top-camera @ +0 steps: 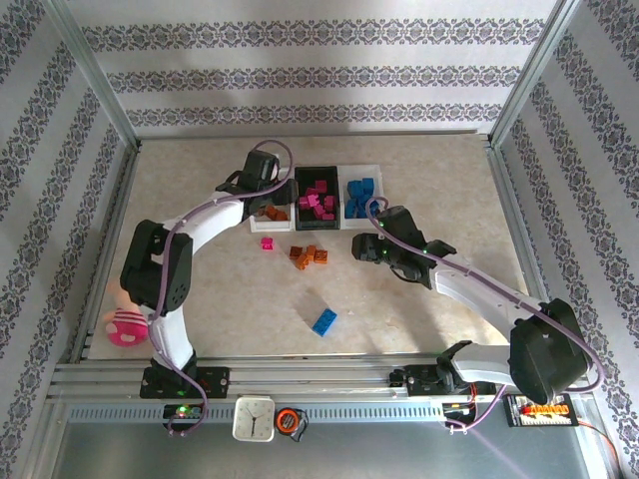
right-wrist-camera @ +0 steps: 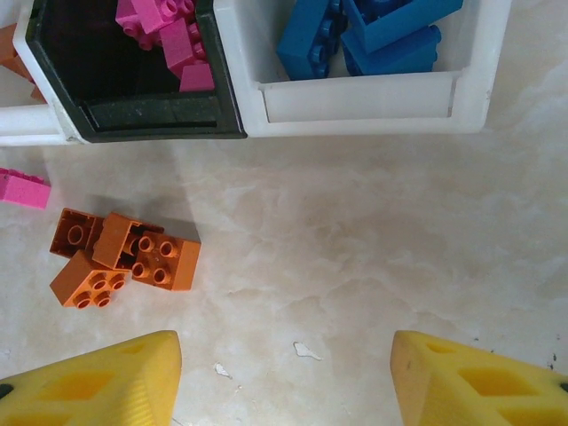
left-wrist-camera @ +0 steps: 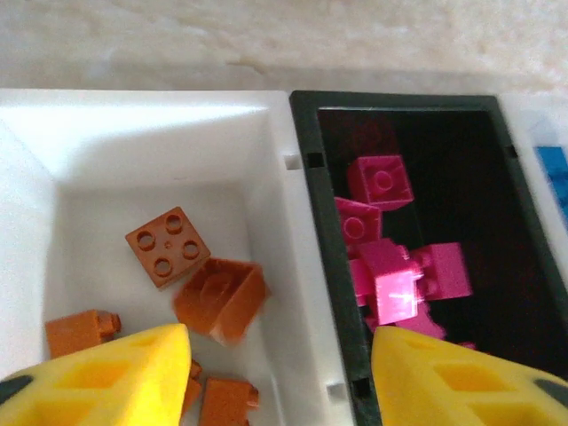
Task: Sort the legos into containers by color
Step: Place the lego in the container, then pick up the lego from the bottom-center of the table.
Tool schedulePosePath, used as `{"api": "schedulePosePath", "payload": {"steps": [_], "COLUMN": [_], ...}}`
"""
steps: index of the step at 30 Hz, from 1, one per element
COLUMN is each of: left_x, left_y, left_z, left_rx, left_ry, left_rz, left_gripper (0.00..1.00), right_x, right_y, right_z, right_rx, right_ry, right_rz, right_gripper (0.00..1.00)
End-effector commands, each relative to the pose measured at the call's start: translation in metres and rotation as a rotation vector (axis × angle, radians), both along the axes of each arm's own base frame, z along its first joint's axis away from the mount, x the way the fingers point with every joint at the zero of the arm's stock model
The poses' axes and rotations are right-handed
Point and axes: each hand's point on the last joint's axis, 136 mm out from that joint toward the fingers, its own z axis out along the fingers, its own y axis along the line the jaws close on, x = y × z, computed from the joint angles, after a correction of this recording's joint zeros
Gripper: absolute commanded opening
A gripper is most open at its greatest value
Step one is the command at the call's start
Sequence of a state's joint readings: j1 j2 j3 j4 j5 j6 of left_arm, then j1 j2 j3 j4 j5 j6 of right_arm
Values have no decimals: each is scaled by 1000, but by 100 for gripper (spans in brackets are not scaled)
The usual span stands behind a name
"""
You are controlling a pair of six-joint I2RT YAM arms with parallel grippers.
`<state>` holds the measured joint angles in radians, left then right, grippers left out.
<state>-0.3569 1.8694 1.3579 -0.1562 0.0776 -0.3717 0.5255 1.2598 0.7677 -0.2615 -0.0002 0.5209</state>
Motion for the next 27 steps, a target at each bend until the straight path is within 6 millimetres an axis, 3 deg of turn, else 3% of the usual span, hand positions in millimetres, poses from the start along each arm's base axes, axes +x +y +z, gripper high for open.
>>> {"api": "schedulePosePath", "payload": {"steps": [1, 6, 7, 9, 11, 15, 19, 24, 27], "left_x": [6, -22, -30, -53, -77, -121, -158, -187, -195], "left_y": [1, -6, -7, -6, -4, 6, 20, 34, 41], "left_z": [34, 84, 91, 101, 102, 84, 64, 39, 31], "left_rx": [-33, -182, -209, -258, -290, -338, -351, -341, -328], "left_ry": [-40, -130, -141, -165, -170, -136, -110, -73, -62], "left_rz": [2, -27, -34, -47, -56, -49, -27, -2, 19], "left_gripper": [69, 80, 82, 100, 100, 100, 100, 100, 100], "right_x": [-8, -21, -24, -35, -49, -83, -112, -132, -137], "right_y": [-3, 14, 18, 33, 49, 79, 93, 100, 100], "right_z": [-3, -7, -11, -18, -27, -45, -62, -74, -81], "right_rx": [6, 23, 18, 9, -3, -56, -138, -241, -318], "right_ry": [14, 43, 51, 73, 103, 163, 197, 191, 183], "right_rz": [11, 84, 104, 181, 267, 437, 537, 633, 669], "right_gripper": [65, 66, 66, 67, 67, 72, 75, 93, 96]}}
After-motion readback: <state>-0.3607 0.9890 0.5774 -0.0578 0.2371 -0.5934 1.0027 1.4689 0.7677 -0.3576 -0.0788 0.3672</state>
